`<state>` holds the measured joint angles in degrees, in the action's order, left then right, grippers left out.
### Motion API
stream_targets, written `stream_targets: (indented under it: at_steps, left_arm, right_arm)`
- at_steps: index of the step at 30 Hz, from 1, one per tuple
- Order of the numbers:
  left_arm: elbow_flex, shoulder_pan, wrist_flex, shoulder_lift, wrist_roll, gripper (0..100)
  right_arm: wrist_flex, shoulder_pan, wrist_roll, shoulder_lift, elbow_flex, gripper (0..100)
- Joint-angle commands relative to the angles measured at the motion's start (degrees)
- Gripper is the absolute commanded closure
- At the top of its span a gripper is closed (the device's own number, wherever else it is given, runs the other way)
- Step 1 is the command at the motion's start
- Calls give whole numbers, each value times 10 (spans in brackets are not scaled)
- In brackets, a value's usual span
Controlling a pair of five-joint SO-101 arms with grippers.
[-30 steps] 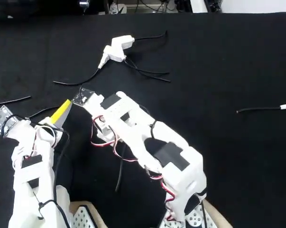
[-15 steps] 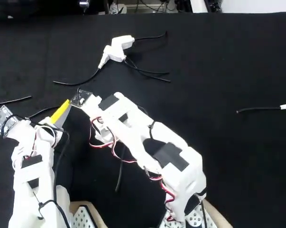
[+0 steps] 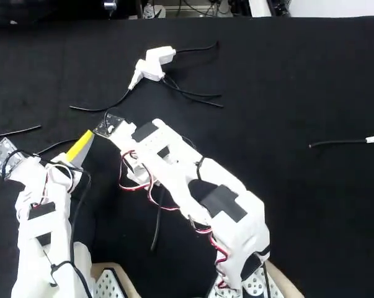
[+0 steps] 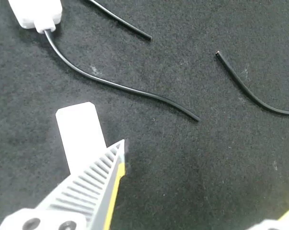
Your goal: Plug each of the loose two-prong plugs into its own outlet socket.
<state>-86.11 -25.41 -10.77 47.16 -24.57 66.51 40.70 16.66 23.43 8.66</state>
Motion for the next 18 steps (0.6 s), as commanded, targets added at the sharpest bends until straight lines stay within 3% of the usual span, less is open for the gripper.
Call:
stream_targets:
  at_steps: [1, 5, 9, 14, 18]
  left_arm:
    - [6, -6, 8, 6, 3, 456]
    - [6, 2, 8, 6, 2, 456]
    - [9, 65, 11, 7, 2, 455]
    - [-16, 141, 61, 42, 2, 455]
    - [-62, 155, 113, 125, 2, 456]
  right_arm:
    - [3, 3, 5, -12, -24, 987]
    - [53, 4, 5, -68, -43, 987]
    - [120, 5, 4, -151, -60, 987]
    - [177, 4, 2, -221, -58, 987]
    - [213, 3, 2, -238, -58, 987]
